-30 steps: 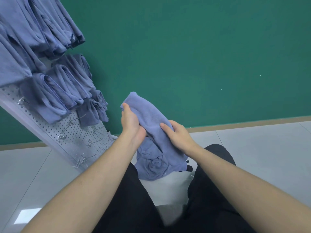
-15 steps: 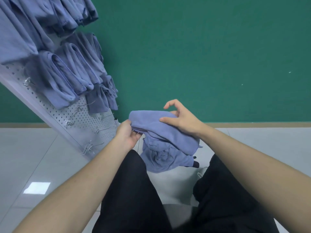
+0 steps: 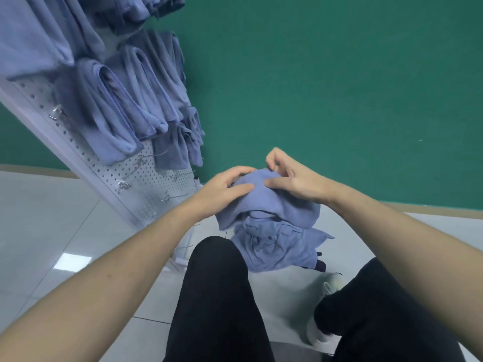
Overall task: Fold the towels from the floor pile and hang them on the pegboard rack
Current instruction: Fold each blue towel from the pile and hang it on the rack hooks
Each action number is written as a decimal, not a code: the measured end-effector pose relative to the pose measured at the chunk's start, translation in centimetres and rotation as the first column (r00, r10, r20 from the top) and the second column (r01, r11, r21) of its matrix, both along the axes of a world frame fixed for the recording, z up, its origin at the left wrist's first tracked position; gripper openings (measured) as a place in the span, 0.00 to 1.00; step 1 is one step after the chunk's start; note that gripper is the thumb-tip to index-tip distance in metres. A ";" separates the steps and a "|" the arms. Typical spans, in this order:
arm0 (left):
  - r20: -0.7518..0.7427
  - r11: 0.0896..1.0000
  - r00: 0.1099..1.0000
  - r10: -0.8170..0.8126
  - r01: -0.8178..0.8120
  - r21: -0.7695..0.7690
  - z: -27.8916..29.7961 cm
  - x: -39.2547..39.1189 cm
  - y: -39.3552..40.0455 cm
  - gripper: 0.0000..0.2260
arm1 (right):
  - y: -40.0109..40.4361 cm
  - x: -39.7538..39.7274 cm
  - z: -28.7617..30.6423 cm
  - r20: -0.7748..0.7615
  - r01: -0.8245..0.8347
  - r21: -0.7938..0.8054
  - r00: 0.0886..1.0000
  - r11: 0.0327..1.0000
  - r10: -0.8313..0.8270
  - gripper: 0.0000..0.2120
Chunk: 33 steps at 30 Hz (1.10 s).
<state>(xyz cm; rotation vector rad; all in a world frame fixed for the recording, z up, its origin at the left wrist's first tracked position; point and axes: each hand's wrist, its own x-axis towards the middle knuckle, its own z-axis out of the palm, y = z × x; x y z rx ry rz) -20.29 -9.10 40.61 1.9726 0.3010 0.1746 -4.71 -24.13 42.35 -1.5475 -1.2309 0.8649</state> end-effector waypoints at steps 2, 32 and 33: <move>-0.045 0.997 0.997 0.056 -0.053 0.063 -0.6 -0.4 1.2 0.09 | 1.1 0.3 -0.5 -0.004 -0.041 0.001 0.999 0.999 0.041 0.12; 0.363 0.576 0.493 0.791 -0.800 -0.170 -5.9 -0.8 13.3 0.20 | 25.9 -0.6 -2.2 -0.116 -0.095 -0.034 0.989 0.995 0.090 0.06; 0.347 0.543 0.453 0.821 -0.806 -0.234 -5.8 -0.6 13.4 0.16 | 26.5 -0.7 -2.2 -0.106 -0.101 -0.035 0.990 0.994 0.097 0.06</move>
